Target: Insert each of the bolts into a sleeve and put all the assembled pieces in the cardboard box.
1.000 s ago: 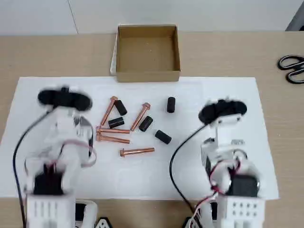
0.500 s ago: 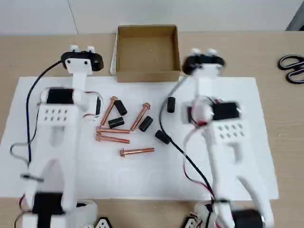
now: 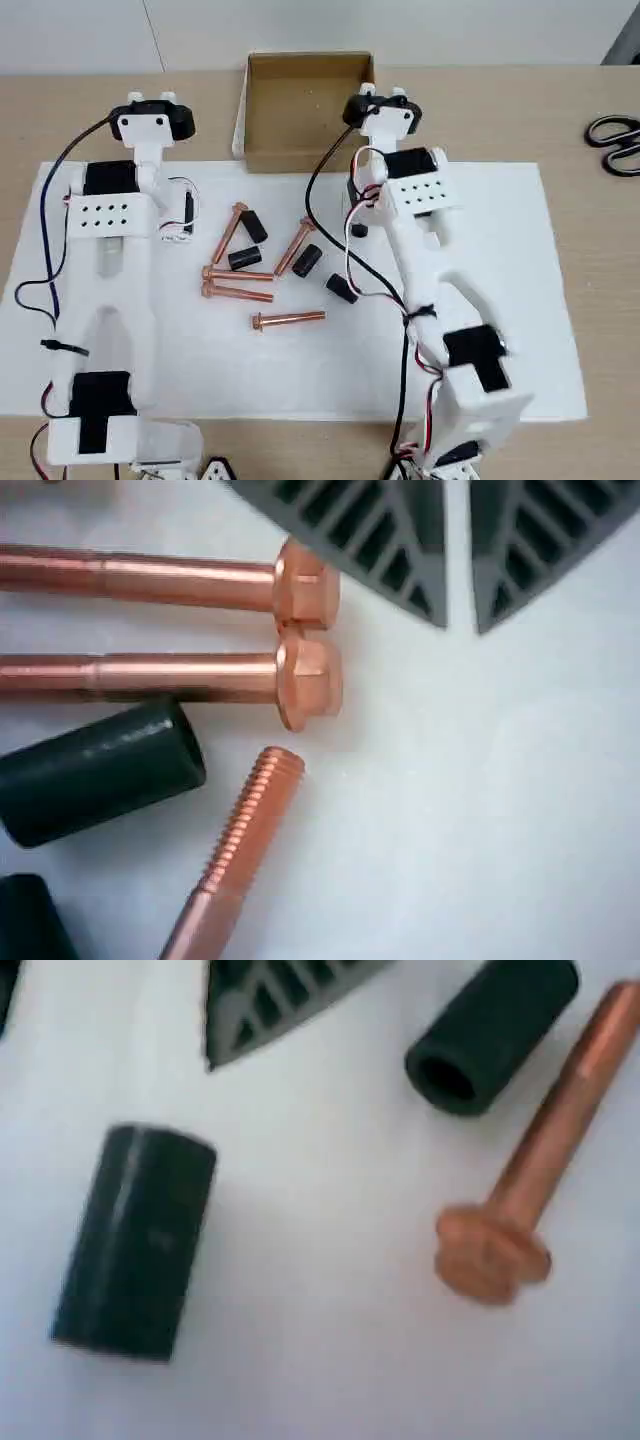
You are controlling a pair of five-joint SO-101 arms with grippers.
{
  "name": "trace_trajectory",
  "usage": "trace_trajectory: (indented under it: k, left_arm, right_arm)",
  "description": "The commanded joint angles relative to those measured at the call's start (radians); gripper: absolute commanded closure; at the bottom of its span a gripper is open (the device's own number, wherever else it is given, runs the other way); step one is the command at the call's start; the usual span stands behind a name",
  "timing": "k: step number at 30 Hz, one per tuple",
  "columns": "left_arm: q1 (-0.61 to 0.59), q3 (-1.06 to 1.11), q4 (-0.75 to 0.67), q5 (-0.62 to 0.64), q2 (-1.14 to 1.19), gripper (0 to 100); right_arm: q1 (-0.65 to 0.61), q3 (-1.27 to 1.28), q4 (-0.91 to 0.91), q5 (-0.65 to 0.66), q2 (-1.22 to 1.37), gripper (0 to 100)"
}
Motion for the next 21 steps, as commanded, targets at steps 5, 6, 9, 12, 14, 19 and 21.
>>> trace_trajectory:
  k: [5,6,9,12,14,19,21]
  left_arm:
    - [0.0,-0.041,-0.002,0.005,-0.003,99]
    - [0.0,-0.041,-0.002,0.005,-0.003,99]
    - [0.0,-0.041,-0.002,0.005,-0.003,99]
    - [0.0,-0.041,0.0,0.005,-0.003,99]
    - [0.002,-0.041,0.002,0.005,-0.003,99]
    - [0.002,-0.041,0.0,0.005,-0.003,99]
    - [0.002,-0.041,0.0,0.005,-0.003,99]
  right_arm:
    - [0.001,-0.222,0.002,-0.006,0.179,86.0]
    - [0.001,-0.242,0.002,-0.006,0.202,86.0]
    - [-0.004,-0.299,0.004,-0.008,0.266,86.0]
    - [-0.005,-0.333,0.004,-0.009,0.312,86.0]
    - [-0.004,-0.336,0.004,-0.009,0.337,86.1]
    - [-0.005,-0.338,0.002,-0.011,0.374,86.1]
    - [-0.005,-0.338,0.005,-0.011,0.386,86.1]
